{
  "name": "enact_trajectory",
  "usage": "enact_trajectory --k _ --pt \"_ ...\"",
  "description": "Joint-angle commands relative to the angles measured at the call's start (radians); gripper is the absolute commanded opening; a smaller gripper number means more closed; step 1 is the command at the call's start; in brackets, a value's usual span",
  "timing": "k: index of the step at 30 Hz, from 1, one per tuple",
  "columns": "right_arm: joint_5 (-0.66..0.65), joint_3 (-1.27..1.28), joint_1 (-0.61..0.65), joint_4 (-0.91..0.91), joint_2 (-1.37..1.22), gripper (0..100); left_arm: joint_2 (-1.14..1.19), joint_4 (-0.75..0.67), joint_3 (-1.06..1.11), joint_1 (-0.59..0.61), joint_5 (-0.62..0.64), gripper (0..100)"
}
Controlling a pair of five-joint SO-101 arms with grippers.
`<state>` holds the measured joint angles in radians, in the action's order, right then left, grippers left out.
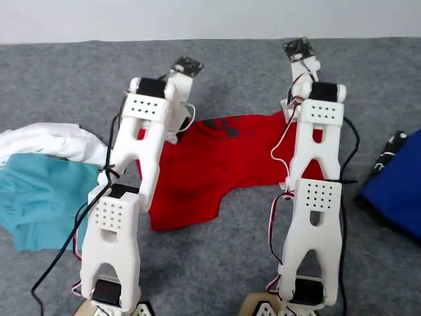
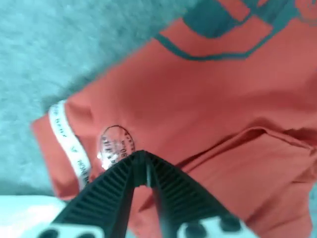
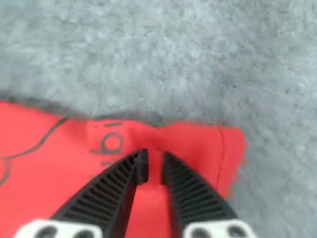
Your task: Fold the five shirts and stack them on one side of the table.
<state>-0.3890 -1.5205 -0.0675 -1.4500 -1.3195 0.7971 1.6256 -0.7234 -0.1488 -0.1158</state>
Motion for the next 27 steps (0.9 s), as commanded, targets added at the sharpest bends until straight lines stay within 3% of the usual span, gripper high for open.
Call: enact_trajectory --k 1,7,17,23,27 --pt "-0.008 -0.031 -0.013 0.064 -0.018 1.3 -0.068 -0.051 0.062 -0.003 -0.006 0" --pt "-0.008 -0.031 -0.051 0.077 -0.053 1.0 -0.068 -0.051 0.143 0.017 -0.006 0" --pt "-0.008 -0.106 -0.041 0.053 -0.035 1.5 -0.08 -0.017 0.093 0.029 -0.006 0" --pt "-0.002 -0.163 0.013 -0.088 0.051 18.1 -0.08 0.124 -0.108 0.02 -0.006 0" --pt "-0.002 -0.161 0.035 -0.168 0.13 20.2 -0.104 0.129 -0.186 0.035 -0.002 0"
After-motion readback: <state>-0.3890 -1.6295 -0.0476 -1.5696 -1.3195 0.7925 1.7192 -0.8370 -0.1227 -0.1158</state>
